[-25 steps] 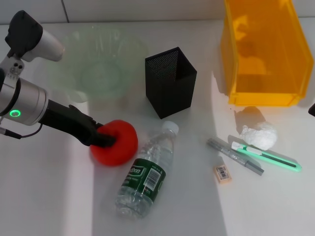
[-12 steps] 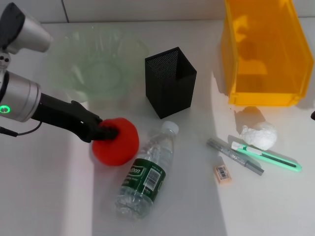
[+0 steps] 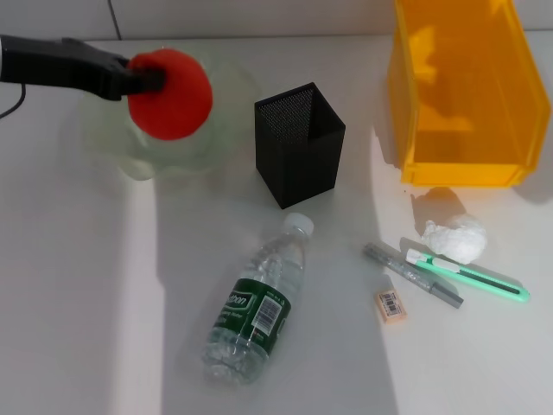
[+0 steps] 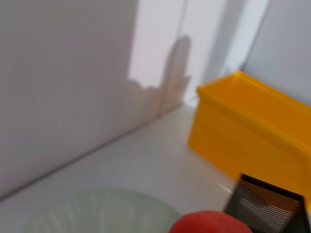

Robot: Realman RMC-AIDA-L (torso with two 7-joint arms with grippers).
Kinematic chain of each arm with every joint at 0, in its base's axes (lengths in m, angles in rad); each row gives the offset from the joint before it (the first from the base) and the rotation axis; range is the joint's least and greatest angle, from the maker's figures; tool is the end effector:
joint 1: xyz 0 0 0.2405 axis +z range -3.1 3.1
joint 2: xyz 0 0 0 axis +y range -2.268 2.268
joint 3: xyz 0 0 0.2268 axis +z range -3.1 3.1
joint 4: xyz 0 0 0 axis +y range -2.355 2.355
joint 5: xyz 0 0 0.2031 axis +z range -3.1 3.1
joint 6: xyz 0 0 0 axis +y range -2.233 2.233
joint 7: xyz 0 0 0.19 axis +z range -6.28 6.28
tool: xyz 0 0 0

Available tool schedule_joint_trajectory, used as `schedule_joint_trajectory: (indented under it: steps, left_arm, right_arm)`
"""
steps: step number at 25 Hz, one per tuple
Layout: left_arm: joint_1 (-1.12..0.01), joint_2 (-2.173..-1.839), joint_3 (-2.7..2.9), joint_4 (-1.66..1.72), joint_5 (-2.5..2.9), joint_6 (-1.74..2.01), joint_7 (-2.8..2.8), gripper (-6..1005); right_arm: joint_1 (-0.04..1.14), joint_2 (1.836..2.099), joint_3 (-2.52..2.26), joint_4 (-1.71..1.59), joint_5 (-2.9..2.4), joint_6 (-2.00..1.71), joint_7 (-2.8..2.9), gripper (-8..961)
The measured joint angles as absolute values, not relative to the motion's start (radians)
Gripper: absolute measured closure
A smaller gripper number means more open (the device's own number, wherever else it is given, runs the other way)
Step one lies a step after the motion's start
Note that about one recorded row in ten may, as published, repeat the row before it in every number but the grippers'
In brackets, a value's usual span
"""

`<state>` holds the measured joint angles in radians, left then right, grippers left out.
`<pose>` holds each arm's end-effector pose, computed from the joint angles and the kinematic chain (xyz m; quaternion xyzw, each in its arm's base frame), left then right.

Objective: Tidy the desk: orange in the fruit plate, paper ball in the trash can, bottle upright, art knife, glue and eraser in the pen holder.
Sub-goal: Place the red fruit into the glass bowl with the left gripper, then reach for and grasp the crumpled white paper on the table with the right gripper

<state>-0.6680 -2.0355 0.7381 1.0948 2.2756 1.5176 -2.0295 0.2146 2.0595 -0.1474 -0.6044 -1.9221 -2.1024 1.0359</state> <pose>-0.1831 0.3948 0.0472 -0.9245 -0.3014 -0.1052 0.2084 0.2624 0.2150 0.0703 -0.8392 0.1491 0.4446 0.2753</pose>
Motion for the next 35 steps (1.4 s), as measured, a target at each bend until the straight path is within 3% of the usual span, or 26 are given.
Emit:
schedule_joint_trajectory:
  steps: [8, 14, 17, 23, 26, 29, 32, 35]
  left_arm:
    - [-0.745, -2.043, 0.746, 0.864, 2.286, 1.224, -1.973, 840]
    - [-0.730, -2.058, 0.745, 0.868, 2.280, 1.196, -1.949, 819]
    - [-0.708, -2.058, 0.735, 0.871, 2.267, 1.195, -1.930, 591]
    - [-0.623, -2.055, 0.731, 0.874, 2.062, 1.263, -1.832, 416]
    - [-0.538, -2.048, 0.734, 0.853, 1.810, 1.410, -1.691, 297]
    - [-0.483, -2.035, 0.745, 0.812, 1.678, 1.600, -1.537, 161]
    - [-0.456, -2.005, 0.782, 0.759, 1.757, 1.814, -1.396, 157]
    - [-0.452, -2.002, 0.798, 0.745, 1.825, 1.837, -1.364, 153]
  right_arm:
    - [0.186, 2.061, -0.123, -0.605, -1.921, -2.116, 1.034, 162]
    - [0.184, 2.061, -0.118, -0.605, -1.920, -2.125, 1.033, 162]
    - [0.187, 2.059, -0.118, -0.604, -1.920, -2.135, 1.035, 162]
    - [0.202, 2.049, -0.117, -0.615, -1.910, -2.170, 1.079, 161]
    - [0.226, 2.029, -0.117, -0.646, -1.897, -2.148, 1.165, 161]
    - [0.284, 1.987, -0.129, -0.726, -1.905, -2.083, 1.380, 161]
    - [0.330, 1.967, -0.180, -0.852, -1.942, -2.070, 1.563, 161]
    - [0.363, 1.958, -0.234, -0.945, -1.981, -2.066, 1.683, 162]
